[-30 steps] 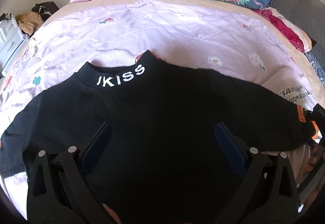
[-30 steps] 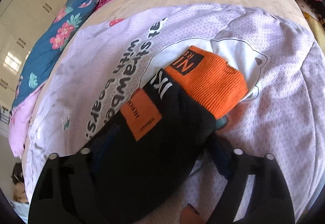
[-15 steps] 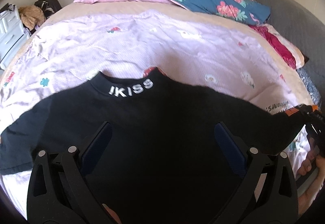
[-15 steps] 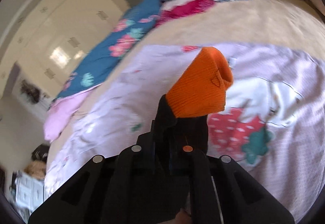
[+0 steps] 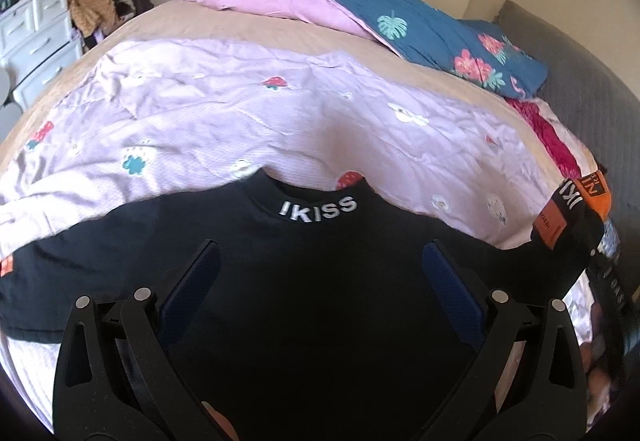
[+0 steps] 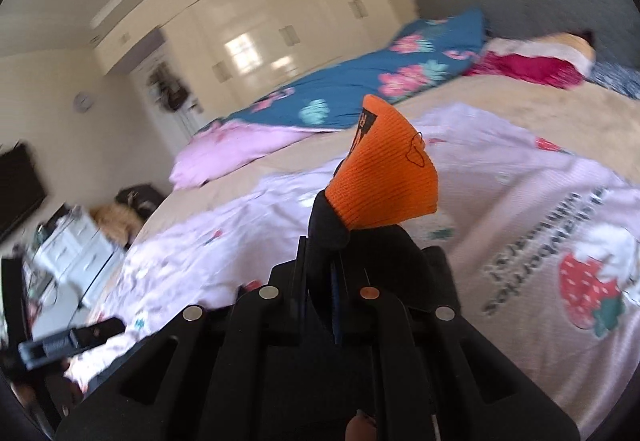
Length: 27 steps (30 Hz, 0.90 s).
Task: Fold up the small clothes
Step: 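Lift the sleeve with the right gripper and fold it across the shirt body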
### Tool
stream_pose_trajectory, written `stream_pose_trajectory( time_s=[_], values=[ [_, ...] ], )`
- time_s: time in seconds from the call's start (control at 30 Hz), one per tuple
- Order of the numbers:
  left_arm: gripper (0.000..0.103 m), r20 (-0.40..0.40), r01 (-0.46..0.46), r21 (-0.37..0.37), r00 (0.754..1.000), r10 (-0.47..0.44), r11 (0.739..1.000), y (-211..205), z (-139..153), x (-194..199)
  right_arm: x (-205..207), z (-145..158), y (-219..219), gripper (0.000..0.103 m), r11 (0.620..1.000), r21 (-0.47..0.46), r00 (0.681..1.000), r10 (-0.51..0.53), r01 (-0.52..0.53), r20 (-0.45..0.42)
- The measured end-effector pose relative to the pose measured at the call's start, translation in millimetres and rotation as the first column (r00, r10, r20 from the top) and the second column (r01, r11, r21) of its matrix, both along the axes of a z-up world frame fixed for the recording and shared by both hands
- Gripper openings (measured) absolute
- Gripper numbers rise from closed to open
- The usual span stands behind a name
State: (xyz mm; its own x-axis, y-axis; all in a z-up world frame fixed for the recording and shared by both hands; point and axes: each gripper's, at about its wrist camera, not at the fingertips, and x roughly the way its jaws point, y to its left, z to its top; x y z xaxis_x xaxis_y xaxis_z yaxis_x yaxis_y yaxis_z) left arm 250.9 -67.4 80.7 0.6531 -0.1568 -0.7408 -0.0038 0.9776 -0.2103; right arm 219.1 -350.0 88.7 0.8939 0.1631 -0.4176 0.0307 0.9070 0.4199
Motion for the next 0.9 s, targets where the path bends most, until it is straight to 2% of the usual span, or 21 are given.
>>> stream_pose_trajectory(
  time_s=[0.13,0.37,0.57,0.77,0.9],
  values=[
    [0.095,-0.008,-0.019,-0.067,1.0,0.018,0.998,21,0,-2,2,1,30,0.009,0.996,-0.021,0.996,0.09,-0.089,0.007],
    [0.095,-0.027,-0.053,-0.113,0.998,0.05,0.992,53,-9,-5,10,-6,78,0.009,0.972,-0.051,0.973,0.231,-0.231,-0.012],
    [0.095,-0.066,-0.078,-0.168,0.995,0.068,0.983,76,-27,-6,17,-23,115,0.009,0.944,-0.063,0.945,0.319,-0.323,-0.064],
    [0.095,-0.112,-0.061,-0.24,0.993,0.035,0.969,83,-49,-3,26,-48,150,0.009,0.913,-0.066,0.909,0.391,-0.403,-0.144],
    [0.095,-0.131,-0.054,-0.281,0.991,0.017,0.958,82,-60,-2,32,-64,158,0.011,0.899,-0.062,0.888,0.416,-0.434,-0.198]
  ],
)
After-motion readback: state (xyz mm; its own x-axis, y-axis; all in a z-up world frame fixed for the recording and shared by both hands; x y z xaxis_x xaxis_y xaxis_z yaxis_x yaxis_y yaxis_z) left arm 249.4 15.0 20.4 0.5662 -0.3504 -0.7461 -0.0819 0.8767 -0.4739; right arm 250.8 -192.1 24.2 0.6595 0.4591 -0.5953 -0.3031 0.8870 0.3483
